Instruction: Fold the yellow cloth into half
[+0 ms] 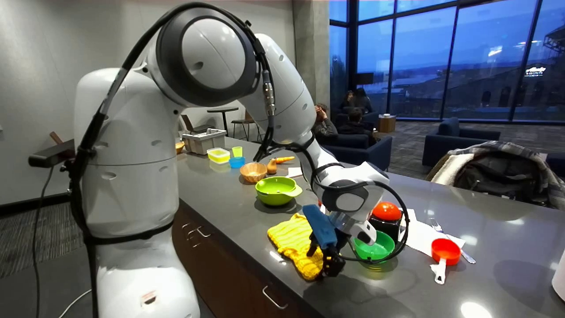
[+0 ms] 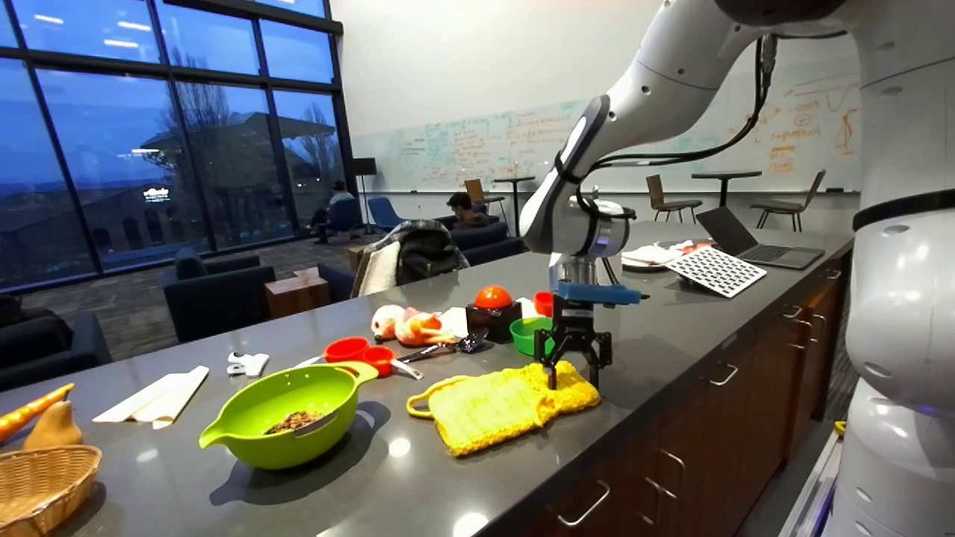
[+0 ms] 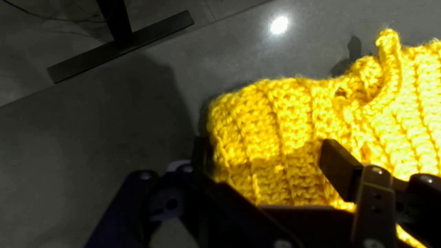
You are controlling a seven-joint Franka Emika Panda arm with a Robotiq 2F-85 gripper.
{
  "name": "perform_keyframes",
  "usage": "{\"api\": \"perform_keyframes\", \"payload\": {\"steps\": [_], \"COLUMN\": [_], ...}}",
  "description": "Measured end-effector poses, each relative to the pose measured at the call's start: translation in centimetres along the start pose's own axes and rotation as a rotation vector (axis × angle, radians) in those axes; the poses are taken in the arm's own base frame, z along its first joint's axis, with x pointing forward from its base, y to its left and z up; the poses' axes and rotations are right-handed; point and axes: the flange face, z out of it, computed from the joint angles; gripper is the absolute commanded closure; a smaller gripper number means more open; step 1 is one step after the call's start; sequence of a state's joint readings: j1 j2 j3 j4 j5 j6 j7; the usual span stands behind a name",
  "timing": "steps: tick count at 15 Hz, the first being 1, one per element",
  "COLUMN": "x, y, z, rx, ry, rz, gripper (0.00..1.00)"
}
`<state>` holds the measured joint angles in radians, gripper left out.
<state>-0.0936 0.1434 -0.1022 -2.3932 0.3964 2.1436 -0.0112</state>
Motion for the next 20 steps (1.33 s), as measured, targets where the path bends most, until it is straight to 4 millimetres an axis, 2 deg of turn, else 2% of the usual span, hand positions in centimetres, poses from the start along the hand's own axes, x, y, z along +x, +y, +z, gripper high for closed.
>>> {"api": "perform_keyframes", "payload": {"steps": [8, 14, 20], "x": [0.3, 0.0, -2.8], "y": [1.2, -2.7, -9.4], "z": [-0.8, -1.3, -4.7], "rx": [0.014, -0.052, -0.225], "ry": [0.005, 0.016, 0.028], "rz": [0.000, -0.092, -0.200], "gripper": [1.00, 0.98, 0.98]}}
